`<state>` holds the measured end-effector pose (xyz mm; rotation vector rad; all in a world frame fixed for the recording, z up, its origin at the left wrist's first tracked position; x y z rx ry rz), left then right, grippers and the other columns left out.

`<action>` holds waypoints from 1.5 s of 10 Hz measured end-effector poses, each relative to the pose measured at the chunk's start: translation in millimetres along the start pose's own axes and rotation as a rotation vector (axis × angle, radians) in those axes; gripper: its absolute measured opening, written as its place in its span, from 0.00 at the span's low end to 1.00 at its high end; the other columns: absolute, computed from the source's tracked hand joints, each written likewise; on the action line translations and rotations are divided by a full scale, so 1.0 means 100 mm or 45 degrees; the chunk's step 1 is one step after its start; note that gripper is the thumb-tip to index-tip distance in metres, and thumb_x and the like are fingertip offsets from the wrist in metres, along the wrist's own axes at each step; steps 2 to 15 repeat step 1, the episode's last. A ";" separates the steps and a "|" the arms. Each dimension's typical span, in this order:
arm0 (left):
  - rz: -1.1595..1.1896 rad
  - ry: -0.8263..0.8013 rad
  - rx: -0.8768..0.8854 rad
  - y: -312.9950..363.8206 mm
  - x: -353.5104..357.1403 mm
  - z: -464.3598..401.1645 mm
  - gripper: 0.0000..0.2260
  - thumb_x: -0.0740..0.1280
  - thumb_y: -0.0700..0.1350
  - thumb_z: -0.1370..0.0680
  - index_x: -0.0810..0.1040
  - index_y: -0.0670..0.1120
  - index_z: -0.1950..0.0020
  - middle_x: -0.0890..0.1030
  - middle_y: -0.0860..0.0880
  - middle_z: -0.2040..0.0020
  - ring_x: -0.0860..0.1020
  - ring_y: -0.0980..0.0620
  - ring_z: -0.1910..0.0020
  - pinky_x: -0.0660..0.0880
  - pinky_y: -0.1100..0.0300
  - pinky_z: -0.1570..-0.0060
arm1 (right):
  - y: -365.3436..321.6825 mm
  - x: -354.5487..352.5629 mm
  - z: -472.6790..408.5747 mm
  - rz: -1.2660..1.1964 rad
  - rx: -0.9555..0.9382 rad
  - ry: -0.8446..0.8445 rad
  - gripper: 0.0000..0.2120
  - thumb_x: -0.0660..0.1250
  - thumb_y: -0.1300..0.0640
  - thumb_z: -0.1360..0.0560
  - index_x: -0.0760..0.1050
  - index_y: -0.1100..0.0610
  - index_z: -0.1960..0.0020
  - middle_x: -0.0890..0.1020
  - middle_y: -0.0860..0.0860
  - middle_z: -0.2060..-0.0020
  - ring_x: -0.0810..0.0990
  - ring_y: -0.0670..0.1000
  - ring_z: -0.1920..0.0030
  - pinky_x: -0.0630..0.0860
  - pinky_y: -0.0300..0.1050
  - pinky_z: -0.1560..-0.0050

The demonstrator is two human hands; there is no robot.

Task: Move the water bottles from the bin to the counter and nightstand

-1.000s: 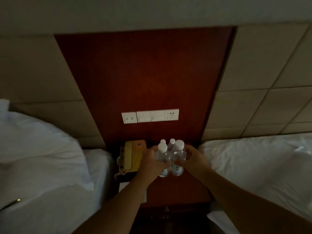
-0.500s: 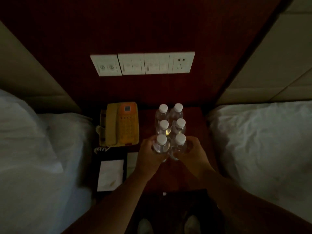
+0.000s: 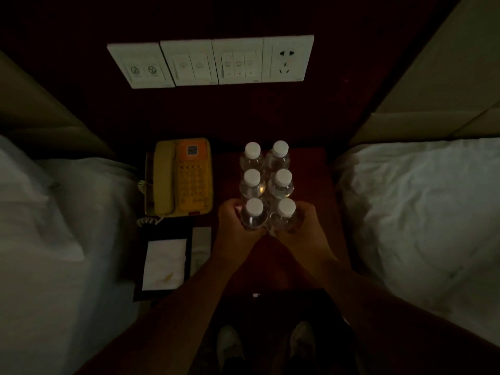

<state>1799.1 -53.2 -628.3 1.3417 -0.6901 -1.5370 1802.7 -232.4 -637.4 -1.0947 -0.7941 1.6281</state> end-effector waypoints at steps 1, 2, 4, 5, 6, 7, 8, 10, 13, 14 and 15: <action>0.062 -0.043 -0.020 0.04 -0.05 0.09 0.44 0.83 0.41 0.36 0.63 0.45 0.26 0.66 0.46 0.28 0.72 0.51 0.33 0.75 0.67 0.42 | -0.02 0.00 0.03 0.001 0.002 -0.101 0.30 0.79 0.57 0.33 0.71 0.49 0.34 0.82 0.47 0.43 0.84 0.48 0.46 0.84 0.48 0.51; 0.062 -0.043 -0.020 0.04 -0.05 0.09 0.44 0.83 0.41 0.36 0.63 0.45 0.26 0.66 0.46 0.28 0.72 0.51 0.33 0.75 0.67 0.42 | -0.02 0.00 0.03 0.001 0.002 -0.101 0.30 0.79 0.57 0.33 0.71 0.49 0.34 0.82 0.47 0.43 0.84 0.48 0.46 0.84 0.48 0.51; 0.062 -0.043 -0.020 0.04 -0.05 0.09 0.44 0.83 0.41 0.36 0.63 0.45 0.26 0.66 0.46 0.28 0.72 0.51 0.33 0.75 0.67 0.42 | -0.02 0.00 0.03 0.001 0.002 -0.101 0.30 0.79 0.57 0.33 0.71 0.49 0.34 0.82 0.47 0.43 0.84 0.48 0.46 0.84 0.48 0.51; 0.062 -0.043 -0.020 0.04 -0.05 0.09 0.44 0.83 0.41 0.36 0.63 0.45 0.26 0.66 0.46 0.28 0.72 0.51 0.33 0.75 0.67 0.42 | -0.02 0.00 0.03 0.001 0.002 -0.101 0.30 0.79 0.57 0.33 0.71 0.49 0.34 0.82 0.47 0.43 0.84 0.48 0.46 0.84 0.48 0.51; 0.062 -0.043 -0.020 0.04 -0.05 0.09 0.44 0.83 0.41 0.36 0.63 0.45 0.26 0.66 0.46 0.28 0.72 0.51 0.33 0.75 0.67 0.42 | -0.02 0.00 0.03 0.001 0.002 -0.101 0.30 0.79 0.57 0.33 0.71 0.49 0.34 0.82 0.47 0.43 0.84 0.48 0.46 0.84 0.48 0.51; 0.062 -0.043 -0.020 0.04 -0.05 0.09 0.44 0.83 0.41 0.36 0.63 0.45 0.26 0.66 0.46 0.28 0.72 0.51 0.33 0.75 0.67 0.42 | -0.02 0.00 0.03 0.001 0.002 -0.101 0.30 0.79 0.57 0.33 0.71 0.49 0.34 0.82 0.47 0.43 0.84 0.48 0.46 0.84 0.48 0.51; 0.062 -0.043 -0.020 0.04 -0.05 0.09 0.44 0.83 0.41 0.36 0.63 0.45 0.26 0.66 0.46 0.28 0.72 0.51 0.33 0.75 0.67 0.42 | -0.02 0.00 0.03 0.001 0.002 -0.101 0.30 0.79 0.57 0.33 0.71 0.49 0.34 0.82 0.47 0.43 0.84 0.48 0.46 0.84 0.48 0.51; 0.062 -0.043 -0.020 0.04 -0.05 0.09 0.44 0.83 0.41 0.36 0.63 0.45 0.26 0.66 0.46 0.28 0.72 0.51 0.33 0.75 0.67 0.42 | -0.02 0.00 0.03 0.001 0.002 -0.101 0.30 0.79 0.57 0.33 0.71 0.49 0.34 0.82 0.47 0.43 0.84 0.48 0.46 0.84 0.48 0.51; 0.062 -0.043 -0.020 0.04 -0.05 0.09 0.44 0.83 0.41 0.36 0.63 0.45 0.26 0.66 0.46 0.28 0.72 0.51 0.33 0.75 0.67 0.42 | -0.02 0.00 0.03 0.001 0.002 -0.101 0.30 0.79 0.57 0.33 0.71 0.49 0.34 0.82 0.47 0.43 0.84 0.48 0.46 0.84 0.48 0.51; 0.062 -0.043 -0.020 0.04 -0.05 0.09 0.44 0.83 0.41 0.36 0.63 0.45 0.26 0.66 0.46 0.28 0.72 0.51 0.33 0.75 0.67 0.42 | -0.02 0.00 0.03 0.001 0.002 -0.101 0.30 0.79 0.57 0.33 0.71 0.49 0.34 0.82 0.47 0.43 0.84 0.48 0.46 0.84 0.48 0.51; 0.062 -0.043 -0.020 0.04 -0.05 0.09 0.44 0.83 0.41 0.36 0.63 0.45 0.26 0.66 0.46 0.28 0.72 0.51 0.33 0.75 0.67 0.42 | -0.02 0.00 0.03 0.001 0.002 -0.101 0.30 0.79 0.57 0.33 0.71 0.49 0.34 0.82 0.47 0.43 0.84 0.48 0.46 0.84 0.48 0.51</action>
Point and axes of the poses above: each hand's wrist, its own z-axis away from the middle knuckle, its own x-axis out of the palm, y = z × x, the point moved 4 cm from there along -z, towards the middle knuckle
